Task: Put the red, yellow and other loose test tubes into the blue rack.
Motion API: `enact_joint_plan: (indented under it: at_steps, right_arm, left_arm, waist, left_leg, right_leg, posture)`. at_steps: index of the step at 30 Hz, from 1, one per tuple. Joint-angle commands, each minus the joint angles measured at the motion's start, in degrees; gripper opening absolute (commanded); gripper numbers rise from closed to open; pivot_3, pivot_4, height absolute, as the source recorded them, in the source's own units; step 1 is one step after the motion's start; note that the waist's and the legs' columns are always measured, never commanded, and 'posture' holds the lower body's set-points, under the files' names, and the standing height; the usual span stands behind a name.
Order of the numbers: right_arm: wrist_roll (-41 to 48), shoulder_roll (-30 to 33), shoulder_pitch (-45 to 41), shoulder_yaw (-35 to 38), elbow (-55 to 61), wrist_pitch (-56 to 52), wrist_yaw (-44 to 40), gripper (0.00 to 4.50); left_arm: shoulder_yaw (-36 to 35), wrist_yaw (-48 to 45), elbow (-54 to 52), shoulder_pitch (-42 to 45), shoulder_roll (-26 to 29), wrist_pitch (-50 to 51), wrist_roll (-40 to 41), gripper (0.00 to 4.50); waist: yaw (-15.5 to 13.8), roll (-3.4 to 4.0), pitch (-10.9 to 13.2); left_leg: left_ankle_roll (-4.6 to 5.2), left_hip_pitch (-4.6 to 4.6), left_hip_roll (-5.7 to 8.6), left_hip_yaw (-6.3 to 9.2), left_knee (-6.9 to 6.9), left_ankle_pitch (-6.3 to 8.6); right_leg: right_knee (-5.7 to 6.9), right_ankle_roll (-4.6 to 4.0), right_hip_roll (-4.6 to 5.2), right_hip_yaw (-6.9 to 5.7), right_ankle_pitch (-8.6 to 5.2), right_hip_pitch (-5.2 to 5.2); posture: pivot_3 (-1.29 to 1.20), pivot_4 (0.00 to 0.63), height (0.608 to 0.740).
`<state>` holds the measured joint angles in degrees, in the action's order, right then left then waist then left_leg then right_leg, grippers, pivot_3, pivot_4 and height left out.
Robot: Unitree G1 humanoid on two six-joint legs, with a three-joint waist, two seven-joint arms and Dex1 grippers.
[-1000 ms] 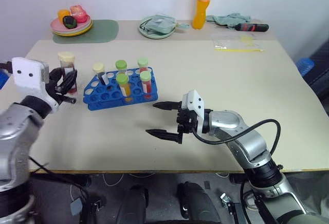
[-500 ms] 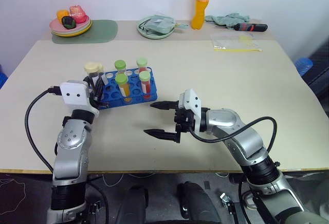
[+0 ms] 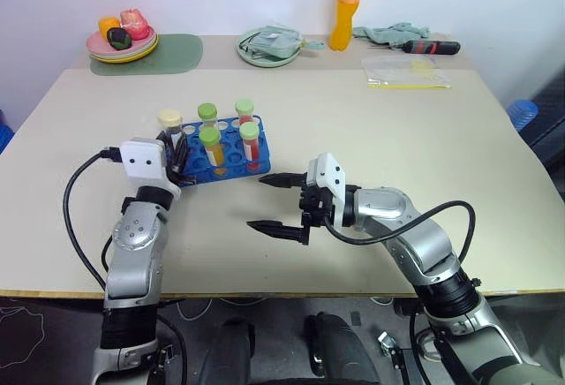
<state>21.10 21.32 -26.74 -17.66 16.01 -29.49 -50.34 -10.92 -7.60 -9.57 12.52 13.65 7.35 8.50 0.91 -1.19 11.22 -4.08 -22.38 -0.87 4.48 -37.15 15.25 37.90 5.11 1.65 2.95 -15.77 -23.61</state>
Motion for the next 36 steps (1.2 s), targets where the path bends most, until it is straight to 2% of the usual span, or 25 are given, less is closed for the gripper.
enact_joint_plan:
  at_steps: [1,3,4,6,10,16,20,23,28,36]
  right_arm:
    - [0.83,-0.45,0.11,0.48,2.55,0.78,-0.01,4.5]
    - [0.87,-0.45,0.14,0.5,2.58,0.75,-0.02,4.5]
    - [0.9,-0.43,0.18,0.52,2.6,0.73,-0.03,4.5]
    - [0.88,-0.37,0.23,0.6,2.63,0.7,0.04,4.5]
    - [0.62,-0.11,0.0,1.61,2.26,1.44,0.46,4.5]
    - [2.37,3.58,-0.66,6.75,1.37,0.56,-0.88,4.5]
    - [5.5,10.86,0.89,13.96,0.71,-2.16,-3.42,4.5]
    - [6.56,15.31,2.15,18.62,-1.61,-3.04,-4.39,4.5]
    - [3.2,20.3,4.39,22.18,-8.0,0.4,-4.56,4.5]
    - [1.34,21.45,7.12,22.25,-10.63,4.05,-4.9,4.5]
  left_arm:
    - [0.32,0.13,-1.1,0.73,-0.56,-0.41,0.31,1.34]
    - [0.52,-0.21,-0.84,0.6,-0.52,-0.94,0.05,1.34]
    - [0.63,-0.45,-0.76,0.47,-0.52,-1.27,0.04,1.67]
    - [0.54,-0.54,-0.96,0.16,-0.83,-1.59,0.37,2.37]
    - [-1.19,0.14,-4.31,-1.07,-1.24,-1.24,1.78,4.36]
    - [-6.83,-0.94,-16.53,-5.89,1.87,5.91,8.99,4.44]
    - [-16.46,-8.56,-25.38,-14.84,10.95,14.74,20.27,4.44]
    - [-20.77,-14.48,-27.92,-23.44,16.91,19.44,24.6,4.44]
    - [-22.83,-21.43,-25.24,-33.48,22.33,18.82,21.54,4.44]
    - [-18.92,-21.24,-22.15,-31.8,21.39,16.63,17.91,4.44]
  waist:
    - [-0.09,0.0,0.0]
    - [-0.09,0.0,0.0]
    - [-0.08,0.0,0.0]
    - [-0.08,0.0,0.0]
    - [0.11,0.0,0.0]
    - [0.05,0.0,0.0]
    - [0.15,0.04,0.02]
    - [0.14,0.07,0.03]
    - [0.12,0.07,0.03]
    - [0.08,0.08,0.04]
  left_leg:
    - [0.0,0.0,0.0,0.0,0.0,0.0]
    - [0.0,0.0,0.0,0.0,0.0,0.0]
    - [0.0,0.0,0.0,0.0,0.0,0.0]
    - [0.0,0.0,0.0,0.0,0.0,0.0]
    - [0.0,0.0,0.0,0.0,0.0,0.0]
    - [0.0,0.01,-0.02,0.01,0.0,0.0]
    - [0.01,-0.01,-0.04,0.01,0.02,0.01]
    - [0.02,0.04,-0.04,-0.01,0.04,0.02]
    - [0.03,0.09,-0.05,-0.05,0.03,0.02]
    - [0.03,0.08,-0.06,-0.07,0.04,0.02]
  right_leg:
    - [-0.01,0.0,0.01,0.0,0.0,0.01]
    - [-0.01,0.0,0.0,0.0,0.0,0.01]
    - [-0.01,0.0,0.0,0.0,0.0,0.01]
    - [-0.01,0.0,0.0,0.0,0.0,0.01]
    - [-0.01,0.0,0.0,0.0,0.0,0.0]
    - [0.0,0.0,-0.01,0.0,0.0,0.01]
    - [-0.03,-0.01,-0.03,0.0,-0.01,0.0]
    - [-0.05,-0.03,-0.03,0.01,-0.03,0.04]
    - [-0.15,-0.19,-0.05,0.02,-0.11,0.12]
    - [-0.24,-0.12,-0.06,0.03,-0.08,0.14]
  posture:
    - [0.0,0.15,0.74]
    - [0.0,0.15,0.74]
    - [0.0,0.15,0.74]
    - [0.0,0.15,0.74]
    - [0.0,0.15,0.74]
    - [0.0,0.15,0.74]
    - [0.0,0.15,0.74]
    - [0.0,0.15,0.74]
    - [0.0,0.15,0.74]
    - [0.0,0.15,0.74]
